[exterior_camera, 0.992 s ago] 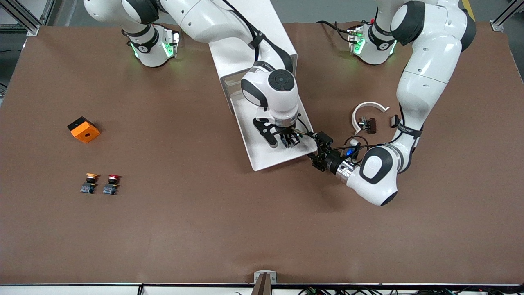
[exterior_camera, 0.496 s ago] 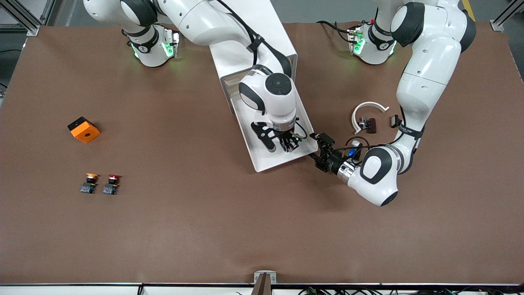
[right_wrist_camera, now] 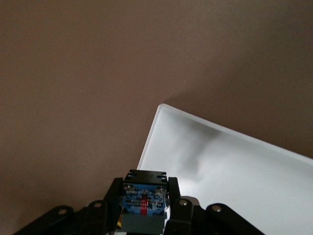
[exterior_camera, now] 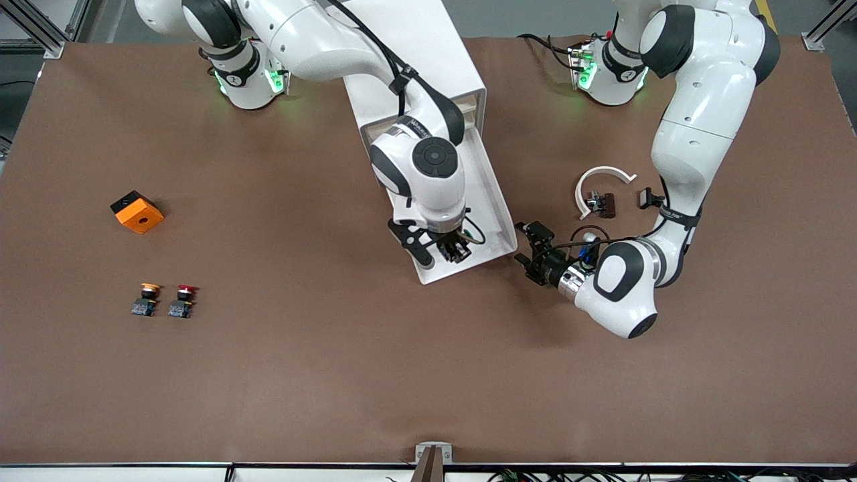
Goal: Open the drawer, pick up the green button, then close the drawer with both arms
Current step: 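Lift the green button out of the drawer with the right gripper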
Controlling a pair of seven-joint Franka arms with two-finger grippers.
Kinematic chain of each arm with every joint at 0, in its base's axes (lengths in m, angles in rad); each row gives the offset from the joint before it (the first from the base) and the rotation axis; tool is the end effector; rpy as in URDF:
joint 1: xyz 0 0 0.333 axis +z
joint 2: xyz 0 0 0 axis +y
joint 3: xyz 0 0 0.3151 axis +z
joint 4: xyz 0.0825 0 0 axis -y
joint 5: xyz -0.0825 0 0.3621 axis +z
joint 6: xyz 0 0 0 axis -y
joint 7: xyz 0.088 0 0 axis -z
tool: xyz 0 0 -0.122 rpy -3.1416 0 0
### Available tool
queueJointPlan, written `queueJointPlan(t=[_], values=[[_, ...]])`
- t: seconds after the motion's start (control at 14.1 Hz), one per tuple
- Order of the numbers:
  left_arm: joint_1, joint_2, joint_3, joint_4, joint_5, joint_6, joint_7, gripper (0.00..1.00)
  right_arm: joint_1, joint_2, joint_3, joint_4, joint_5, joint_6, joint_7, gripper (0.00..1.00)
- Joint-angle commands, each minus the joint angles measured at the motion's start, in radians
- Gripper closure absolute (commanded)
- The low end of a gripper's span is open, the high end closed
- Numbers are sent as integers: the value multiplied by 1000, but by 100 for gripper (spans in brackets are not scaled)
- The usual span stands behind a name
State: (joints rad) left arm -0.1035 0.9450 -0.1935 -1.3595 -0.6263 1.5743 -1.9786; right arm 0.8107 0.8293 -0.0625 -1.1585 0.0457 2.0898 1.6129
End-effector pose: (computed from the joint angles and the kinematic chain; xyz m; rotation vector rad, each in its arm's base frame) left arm 0.5928 -0.2337 0.1561 -1.4036 -2.0758 1.3661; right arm 0.5401 0.5241 0.3020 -2.7677 1.2738 -0.0659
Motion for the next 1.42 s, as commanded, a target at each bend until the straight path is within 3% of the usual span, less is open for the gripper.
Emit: queueJointPlan(t=[0.0, 0.71, 0.92, 1.06, 1.35], values=[[-7, -26, 19, -4, 26, 12, 46, 0, -56, -42, 15, 0, 37, -59, -115, 100], [-61, -132, 23, 0, 316, 157, 516, 0, -218, -130, 3, -65, 37, -139, -586, 100], [-62, -141, 22, -1, 318, 214, 543, 0, -298, -203, 3, -196, 37, -104, -779, 100], [-64, -141, 19, -6, 318, 214, 543, 0, -349, -274, 3, -346, 37, 7, -913, 100], [-103, -130, 9, -29, 319, 179, 591, 0, -430, -340, 1, -541, 36, 142, -1112, 100]])
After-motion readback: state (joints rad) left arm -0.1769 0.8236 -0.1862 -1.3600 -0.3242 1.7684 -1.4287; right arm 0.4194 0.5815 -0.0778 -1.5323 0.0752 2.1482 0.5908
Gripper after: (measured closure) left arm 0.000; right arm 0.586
